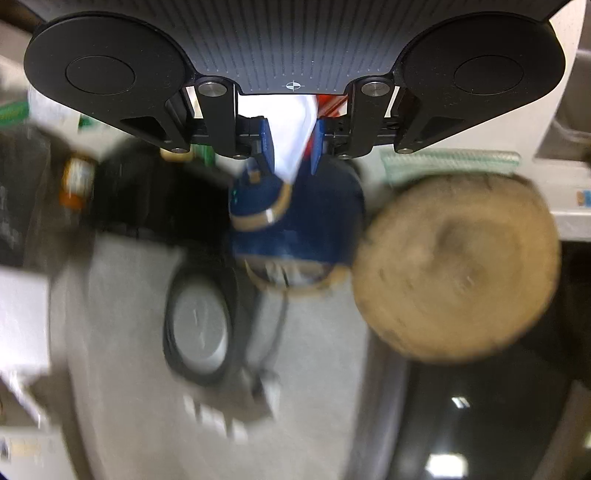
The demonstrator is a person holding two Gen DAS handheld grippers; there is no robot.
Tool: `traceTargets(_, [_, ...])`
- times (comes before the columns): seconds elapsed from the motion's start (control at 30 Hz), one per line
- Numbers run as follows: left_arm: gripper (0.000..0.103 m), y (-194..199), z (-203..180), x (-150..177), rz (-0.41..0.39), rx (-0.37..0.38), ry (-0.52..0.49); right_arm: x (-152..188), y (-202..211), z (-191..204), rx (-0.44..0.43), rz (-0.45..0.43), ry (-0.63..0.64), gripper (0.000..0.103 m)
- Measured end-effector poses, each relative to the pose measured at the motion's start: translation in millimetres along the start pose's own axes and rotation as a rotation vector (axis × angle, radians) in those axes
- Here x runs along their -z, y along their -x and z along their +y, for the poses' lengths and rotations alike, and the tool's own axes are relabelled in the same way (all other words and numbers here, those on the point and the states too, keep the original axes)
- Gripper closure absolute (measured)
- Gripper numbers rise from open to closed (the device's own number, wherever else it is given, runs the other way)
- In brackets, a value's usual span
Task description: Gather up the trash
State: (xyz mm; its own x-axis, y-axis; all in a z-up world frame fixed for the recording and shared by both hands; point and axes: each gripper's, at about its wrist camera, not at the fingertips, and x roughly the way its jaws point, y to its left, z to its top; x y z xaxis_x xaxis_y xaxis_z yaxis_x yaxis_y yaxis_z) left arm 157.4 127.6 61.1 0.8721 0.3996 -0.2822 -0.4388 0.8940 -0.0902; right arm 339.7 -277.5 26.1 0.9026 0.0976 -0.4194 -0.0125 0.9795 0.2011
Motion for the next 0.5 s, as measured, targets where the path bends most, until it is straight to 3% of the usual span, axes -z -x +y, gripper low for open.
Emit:
traceTargets(0.07, [0.078, -12.4, 1.9, -4.2, 0.075, 0.034, 0.021, 10.0, -3.7, -18.5, 0.0, 0.053, -0.013, 0.086])
traceTargets(0.1, [0.078, -11.3, 3.6, -5.3, 0.062, 0.034, 0.034, 14.2, -5.3, -25.9, 0.0, 0.072, -0.019, 0.084])
traceTargets(0.2, [0.078, 0.6, 2.5, -8.3, -0.013, 0.005, 0.034, 24.1, -5.4, -36.3, 0.007, 0.087, 0.008, 0.064])
traceTargets(0.33, [0.078, 21.2, -6.7, -13.5, -0.137, -0.016, 0.054, 33.3, 3.9, -28.9, 0.062, 0.036, 0.12, 0.04])
traceTargets(0.4, [0.078, 29.9, -25.3, -17.6, -0.155, 0.096, 0.041, 36.5, 7.1, -21.1, 0.083, 0.011, 0.176, 0.029])
traceTargets(0.5, [0.078, 21.6, -67.3, -17.9, -0.034, 0.363, -0.02, 38.8, 11.9, -21.3, 0.066, 0.028, 0.225, 0.028])
